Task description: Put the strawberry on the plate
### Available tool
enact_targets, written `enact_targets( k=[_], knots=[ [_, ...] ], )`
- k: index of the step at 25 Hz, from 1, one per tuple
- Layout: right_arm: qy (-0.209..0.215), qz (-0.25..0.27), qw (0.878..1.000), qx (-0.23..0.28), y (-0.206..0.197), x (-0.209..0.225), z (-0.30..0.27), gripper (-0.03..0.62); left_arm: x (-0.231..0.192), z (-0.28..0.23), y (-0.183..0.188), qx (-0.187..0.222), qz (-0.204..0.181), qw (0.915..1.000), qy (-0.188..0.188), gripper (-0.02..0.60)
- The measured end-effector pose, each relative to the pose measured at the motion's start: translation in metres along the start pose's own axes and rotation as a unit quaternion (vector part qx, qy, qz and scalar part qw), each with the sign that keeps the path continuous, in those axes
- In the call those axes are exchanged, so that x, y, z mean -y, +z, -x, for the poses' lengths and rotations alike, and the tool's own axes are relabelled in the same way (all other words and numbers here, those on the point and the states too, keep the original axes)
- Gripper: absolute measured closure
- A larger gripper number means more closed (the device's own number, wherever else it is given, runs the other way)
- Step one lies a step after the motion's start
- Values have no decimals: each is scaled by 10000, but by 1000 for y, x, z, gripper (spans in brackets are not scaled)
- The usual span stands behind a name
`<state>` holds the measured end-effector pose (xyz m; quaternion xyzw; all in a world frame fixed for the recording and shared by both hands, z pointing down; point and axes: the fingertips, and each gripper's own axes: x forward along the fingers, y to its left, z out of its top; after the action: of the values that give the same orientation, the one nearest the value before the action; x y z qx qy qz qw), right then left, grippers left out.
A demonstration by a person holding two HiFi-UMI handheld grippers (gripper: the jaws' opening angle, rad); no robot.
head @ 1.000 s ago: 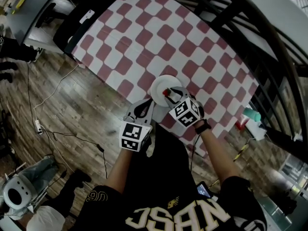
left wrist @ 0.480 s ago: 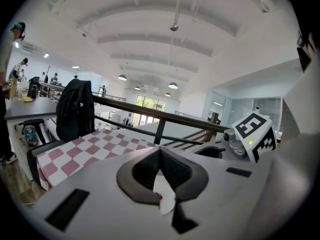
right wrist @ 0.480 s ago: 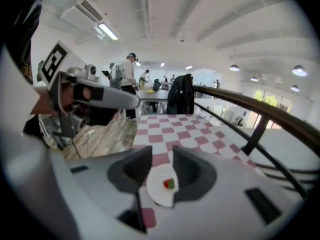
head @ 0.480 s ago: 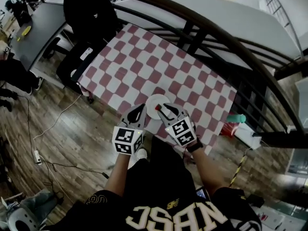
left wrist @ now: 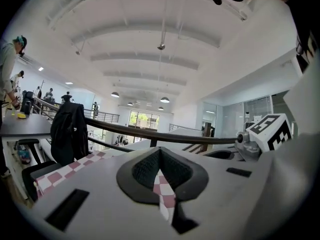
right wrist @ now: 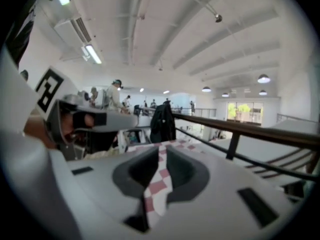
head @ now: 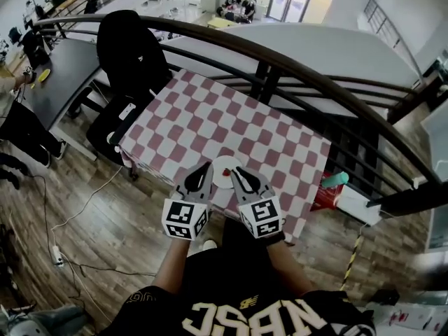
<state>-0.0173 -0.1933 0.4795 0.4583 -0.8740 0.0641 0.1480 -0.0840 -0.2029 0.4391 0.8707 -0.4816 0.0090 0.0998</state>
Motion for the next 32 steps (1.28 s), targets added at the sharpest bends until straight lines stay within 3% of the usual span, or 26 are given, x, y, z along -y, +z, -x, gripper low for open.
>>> enact_targets(
  k=[4, 12, 20, 32],
  knots=[
    [-362, -298, 9981, 400, 21, 10, 16, 576, 13, 6, 5, 104, -67, 9999, -111, 572],
    [-765, -522, 9933, 689, 41, 23, 35, 577, 23, 5, 10, 250, -136, 9993, -238, 572],
    [-859, -526, 9912, 857, 58, 30, 35, 577, 19, 1, 28, 503, -137, 9984, -204, 572],
    [-1006, -563, 9900, 810, 58, 44, 31, 577, 22, -14, 28, 517, -93, 9982, -288, 572]
  ],
)
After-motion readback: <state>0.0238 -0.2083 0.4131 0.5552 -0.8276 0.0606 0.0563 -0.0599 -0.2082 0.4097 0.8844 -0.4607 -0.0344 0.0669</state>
